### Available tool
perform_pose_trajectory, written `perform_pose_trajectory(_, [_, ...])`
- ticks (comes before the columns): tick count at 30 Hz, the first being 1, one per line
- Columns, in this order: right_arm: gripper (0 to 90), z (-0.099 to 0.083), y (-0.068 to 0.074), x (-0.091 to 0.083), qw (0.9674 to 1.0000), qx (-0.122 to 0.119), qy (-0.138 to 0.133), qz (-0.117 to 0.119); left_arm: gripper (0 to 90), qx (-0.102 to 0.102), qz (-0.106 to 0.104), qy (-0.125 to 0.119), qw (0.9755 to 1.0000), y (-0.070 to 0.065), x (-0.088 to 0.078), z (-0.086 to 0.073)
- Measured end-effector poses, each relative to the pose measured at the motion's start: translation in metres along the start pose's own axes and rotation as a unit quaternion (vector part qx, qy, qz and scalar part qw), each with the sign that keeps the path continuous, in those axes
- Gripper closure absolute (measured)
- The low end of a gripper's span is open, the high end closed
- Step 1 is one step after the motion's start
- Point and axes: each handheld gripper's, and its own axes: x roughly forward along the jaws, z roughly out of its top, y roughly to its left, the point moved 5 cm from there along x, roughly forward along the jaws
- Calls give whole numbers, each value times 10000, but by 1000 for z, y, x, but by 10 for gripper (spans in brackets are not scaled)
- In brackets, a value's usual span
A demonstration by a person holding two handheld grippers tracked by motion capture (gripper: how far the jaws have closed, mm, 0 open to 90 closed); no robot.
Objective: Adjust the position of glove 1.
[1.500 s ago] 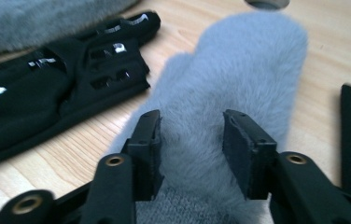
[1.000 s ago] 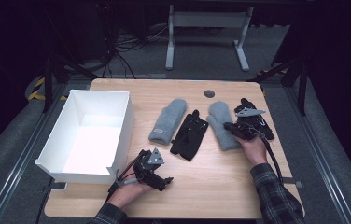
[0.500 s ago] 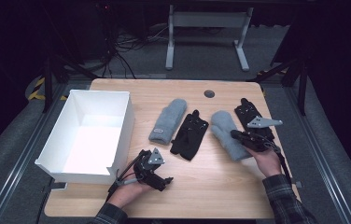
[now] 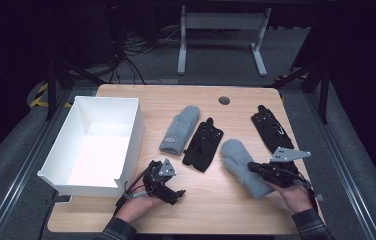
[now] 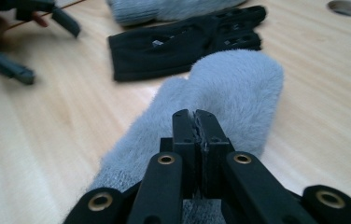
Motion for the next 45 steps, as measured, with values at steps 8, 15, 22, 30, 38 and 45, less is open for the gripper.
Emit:
perform_pose_trajectory(8, [818,-22,20,6,9988,-17,349,352,1,2,1,9,10000,0,0,0])
perform_pose_trajectory(15, [712,-19,15,-9,9996,15,165,224,1,0,2,0,10000,0,0,0])
perform_pose_trajectory(22, [894,-46,-10,-26,9985,151,523,-95,1,0,3,0,10000,0,0,0])
perform_pose_trajectory(30, [895,-64,-1,-27,9958,75,889,188,1,-1,3,-1,10000,0,0,0])
perform_pose_trajectory(38, [895,-62,17,-19,9941,-80,945,528,1,-1,3,0,10000,0,0,0])
perform_pose_trajectory(45, [895,-53,34,-2,9908,-317,1020,835,1,-1,3,-6,10000,0,0,0])
